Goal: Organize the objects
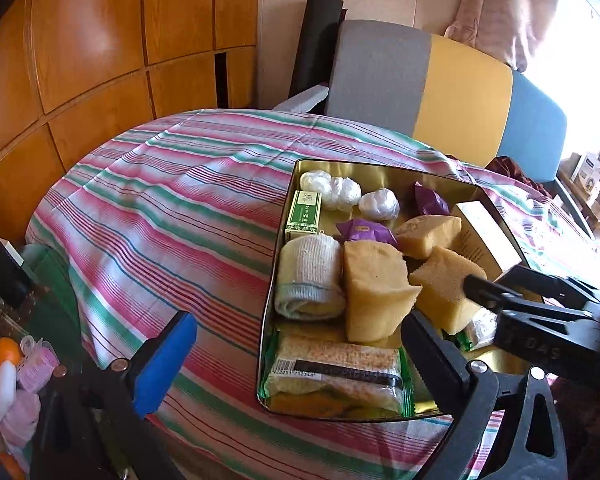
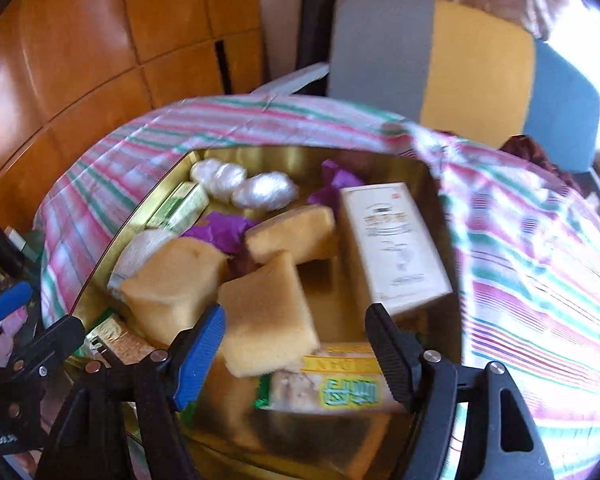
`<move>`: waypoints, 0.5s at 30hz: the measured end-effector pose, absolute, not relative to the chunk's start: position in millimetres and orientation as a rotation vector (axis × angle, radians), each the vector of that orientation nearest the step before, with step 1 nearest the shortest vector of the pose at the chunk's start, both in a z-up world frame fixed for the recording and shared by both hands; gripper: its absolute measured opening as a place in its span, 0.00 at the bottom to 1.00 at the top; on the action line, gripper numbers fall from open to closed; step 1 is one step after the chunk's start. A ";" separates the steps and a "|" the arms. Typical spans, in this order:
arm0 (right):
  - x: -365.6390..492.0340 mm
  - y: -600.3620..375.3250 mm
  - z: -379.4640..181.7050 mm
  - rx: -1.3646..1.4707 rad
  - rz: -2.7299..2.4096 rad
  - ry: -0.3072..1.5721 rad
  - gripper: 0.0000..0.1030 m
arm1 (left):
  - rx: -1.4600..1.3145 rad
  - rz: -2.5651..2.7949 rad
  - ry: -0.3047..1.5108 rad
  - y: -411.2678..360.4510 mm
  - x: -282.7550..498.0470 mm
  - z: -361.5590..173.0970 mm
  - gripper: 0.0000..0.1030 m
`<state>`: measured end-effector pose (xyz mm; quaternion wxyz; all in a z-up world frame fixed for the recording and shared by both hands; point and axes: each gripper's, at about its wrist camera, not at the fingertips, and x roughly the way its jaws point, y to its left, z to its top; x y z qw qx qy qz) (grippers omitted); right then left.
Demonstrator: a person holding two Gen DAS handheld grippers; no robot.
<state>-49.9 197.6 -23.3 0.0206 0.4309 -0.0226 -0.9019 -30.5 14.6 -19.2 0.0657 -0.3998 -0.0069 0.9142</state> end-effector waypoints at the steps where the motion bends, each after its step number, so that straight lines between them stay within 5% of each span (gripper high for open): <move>1: -44.8 199.8 -21.4 1.324 -2.826 -0.074 0.71 | -1.199 2.754 -0.034 14.5 -29.5 -19.3 1.00; 15: 17.4 230.4 -8.8 1.239 -3.106 -0.117 0.71 | -1.114 2.808 0.063 30.5 -5.4 -20.0 1.00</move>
